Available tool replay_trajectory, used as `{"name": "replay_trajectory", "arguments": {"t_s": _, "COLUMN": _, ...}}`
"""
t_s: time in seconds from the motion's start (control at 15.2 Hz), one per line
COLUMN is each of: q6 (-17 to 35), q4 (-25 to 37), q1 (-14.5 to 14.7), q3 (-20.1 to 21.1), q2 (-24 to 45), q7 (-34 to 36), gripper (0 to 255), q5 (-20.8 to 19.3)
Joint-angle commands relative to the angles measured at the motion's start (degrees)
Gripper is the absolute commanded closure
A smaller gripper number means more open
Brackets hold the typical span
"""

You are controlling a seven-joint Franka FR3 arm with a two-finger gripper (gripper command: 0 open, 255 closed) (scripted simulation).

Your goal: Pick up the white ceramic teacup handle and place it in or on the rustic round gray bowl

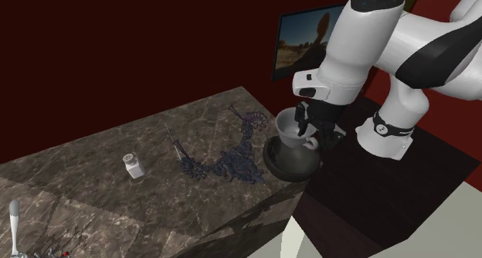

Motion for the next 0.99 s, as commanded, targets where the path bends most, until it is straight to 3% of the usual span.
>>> {"name": "replay_trajectory", "arguments": {"t_s": 0.0, "q6": 2.11, "q4": -0.64, "q1": 0.01, "q3": -0.1, "q2": 1.4, "q7": 0.08, "gripper": 255, "q5": -0.07}}
{"name": "replay_trajectory", "arguments": {"t_s": 0.2, "q6": 4.52, "q4": -1.39, "q1": 0.0, "q3": -0.23, "q2": 3.07, "q7": 0.16, "gripper": 255, "q5": -0.15}}
{"name": "replay_trajectory", "arguments": {"t_s": 0.66, "q6": 4.52, "q4": -1.39, "q1": 0.0, "q3": -0.23, "q2": 3.07, "q7": 0.16, "gripper": 255, "q5": -0.15}}
{"name": "replay_trajectory", "arguments": {"t_s": 0.73, "q6": 4.52, "q4": -1.39, "q1": 0.0, "q3": -0.23, "q2": 3.06, "q7": 0.15, "gripper": 0, "q5": -0.15}}
{"name": "replay_trajectory", "arguments": {"t_s": 0.92, "q6": 4.52, "q4": -1.4, "q1": 0.0, "q3": -0.23, "q2": 3.06, "q7": 0.16, "gripper": 0, "q5": -0.15}}
